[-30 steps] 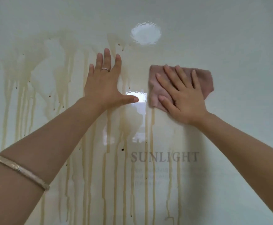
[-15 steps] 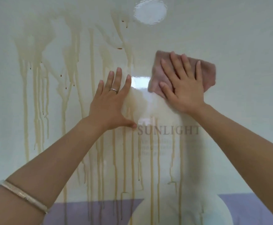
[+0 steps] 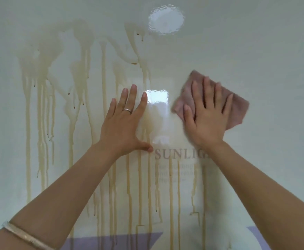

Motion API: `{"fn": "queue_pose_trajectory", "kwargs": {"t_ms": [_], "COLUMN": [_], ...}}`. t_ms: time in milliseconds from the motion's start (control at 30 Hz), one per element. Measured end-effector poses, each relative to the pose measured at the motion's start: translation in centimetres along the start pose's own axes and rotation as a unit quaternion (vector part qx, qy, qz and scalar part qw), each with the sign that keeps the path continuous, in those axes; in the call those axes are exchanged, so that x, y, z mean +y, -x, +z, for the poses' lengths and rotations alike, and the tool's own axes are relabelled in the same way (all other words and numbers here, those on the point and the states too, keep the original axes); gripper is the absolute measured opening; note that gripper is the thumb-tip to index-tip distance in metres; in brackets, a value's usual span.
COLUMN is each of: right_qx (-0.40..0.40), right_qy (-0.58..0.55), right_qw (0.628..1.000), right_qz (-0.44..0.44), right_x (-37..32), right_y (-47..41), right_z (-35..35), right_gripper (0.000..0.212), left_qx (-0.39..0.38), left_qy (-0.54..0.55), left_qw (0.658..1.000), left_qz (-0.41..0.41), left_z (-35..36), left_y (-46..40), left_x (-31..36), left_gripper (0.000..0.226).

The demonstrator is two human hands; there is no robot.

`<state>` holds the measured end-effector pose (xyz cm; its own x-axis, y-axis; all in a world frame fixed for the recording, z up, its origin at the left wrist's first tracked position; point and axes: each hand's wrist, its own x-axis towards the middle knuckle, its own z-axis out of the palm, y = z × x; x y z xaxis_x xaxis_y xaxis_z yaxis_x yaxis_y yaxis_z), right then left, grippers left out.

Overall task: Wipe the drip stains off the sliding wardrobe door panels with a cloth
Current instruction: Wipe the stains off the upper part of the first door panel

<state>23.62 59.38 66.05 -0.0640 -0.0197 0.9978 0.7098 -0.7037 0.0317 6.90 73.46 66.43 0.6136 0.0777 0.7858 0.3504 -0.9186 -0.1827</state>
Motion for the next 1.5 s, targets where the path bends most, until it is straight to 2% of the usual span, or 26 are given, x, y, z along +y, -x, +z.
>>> {"fn": "queue_pose_trajectory", "kwargs": {"t_ms": [67,133,200,267,367,400,433,467,567,600,667,800,833,967,1067,1167,1233,1267,1400,1500], "right_qx": [0.007,-0.036,-0.066,-0.060,0.013,0.042,0.057,0.041,-0.146,-0.161,-0.114,-0.021,-0.013,-0.052,-0.074,-0.066,-0.058,-0.057,-0.097,-0.095], "right_qy": [-0.024,-0.054,-0.053,-0.005,-0.005,-0.034,-0.069,-0.087,-0.053,-0.042,-0.020,-0.007,0.000,-0.022,-0.027,-0.013,-0.021,-0.027,-0.036,-0.030], "right_qw": [0.995,0.977,0.963,0.976,0.999,0.997,0.992,0.986,0.966,0.961,0.966,0.999,1.000,0.986,0.978,0.989,0.996,0.996,0.976,0.962], "right_qz": [-0.095,-0.203,-0.256,-0.207,-0.048,-0.052,-0.093,-0.140,-0.205,-0.219,-0.232,-0.031,-0.014,-0.155,-0.195,-0.134,-0.067,-0.067,-0.191,-0.253], "right_x": [-2.1,-2.3,-0.6,1.3,0.1,-1.0,-2.0,-2.8,-2.7,-1.9,-0.2,0.1,-0.7,-2.4,-0.5,-0.3,-1.9,-2.8,-3.7,-1.6], "right_y": [2.9,5.8,6.0,4.0,0.3,0.5,1.5,3.3,8.8,9.1,7.5,2.2,2.7,10.0,12.2,9.9,9.2,9.9,16.8,17.2], "right_z": [-0.4,-1.6,-2.0,-1.1,-0.5,-0.4,-0.5,-0.6,-1.8,-1.9,-1.4,-0.1,0.2,-0.1,-1.6,-1.5,-1.0,-0.7,-1.0,-1.2], "right_gripper": [0.055,0.054,0.054,0.054,0.053,0.047,0.041,0.039,0.053,0.054,0.053,0.057,0.057,0.054,0.052,0.054,0.056,0.056,0.054,0.054], "left_qx": [0.007,0.007,0.008,0.007,0.009,0.009,0.012,0.017,0.019,0.018,0.007,0.005,0.003,0.010,0.028,0.041,0.015,-0.002,-0.028,-0.030], "left_qy": [0.005,0.010,0.007,0.004,0.012,0.015,0.016,0.018,0.030,0.027,0.016,0.006,0.008,0.021,0.012,0.015,0.020,0.019,0.038,0.036], "left_qw": [1.000,1.000,1.000,1.000,1.000,1.000,1.000,1.000,0.999,0.999,1.000,1.000,1.000,1.000,0.999,0.997,0.998,0.998,0.997,0.997], "left_qz": [0.004,0.005,0.004,0.003,0.001,0.002,0.003,0.006,0.008,0.005,0.002,-0.002,0.000,-0.001,-0.023,-0.056,-0.065,-0.060,-0.053,-0.055], "left_z": [0.0,-0.2,-0.3,-0.3,-0.1,0.0,0.1,0.1,-0.2,-0.2,-0.4,-0.2,-0.1,-0.3,-0.5,-0.2,0.8,1.5,3.7,4.0], "left_y": [0.0,0.1,0.2,0.1,0.0,0.0,0.1,0.1,0.3,0.3,0.3,0.1,0.2,0.3,1.7,4.1,5.8,6.6,8.7,8.9], "left_x": [0.0,0.1,0.2,0.1,0.0,0.0,0.0,0.0,0.2,0.3,0.3,0.0,0.1,0.4,0.6,0.5,0.6,0.7,0.8,0.7], "left_gripper": [0.133,0.133,0.134,0.135,0.136,0.135,0.134,0.133,0.127,0.128,0.132,0.135,0.135,0.133,0.134,0.134,0.135,0.134,0.129,0.128]}}
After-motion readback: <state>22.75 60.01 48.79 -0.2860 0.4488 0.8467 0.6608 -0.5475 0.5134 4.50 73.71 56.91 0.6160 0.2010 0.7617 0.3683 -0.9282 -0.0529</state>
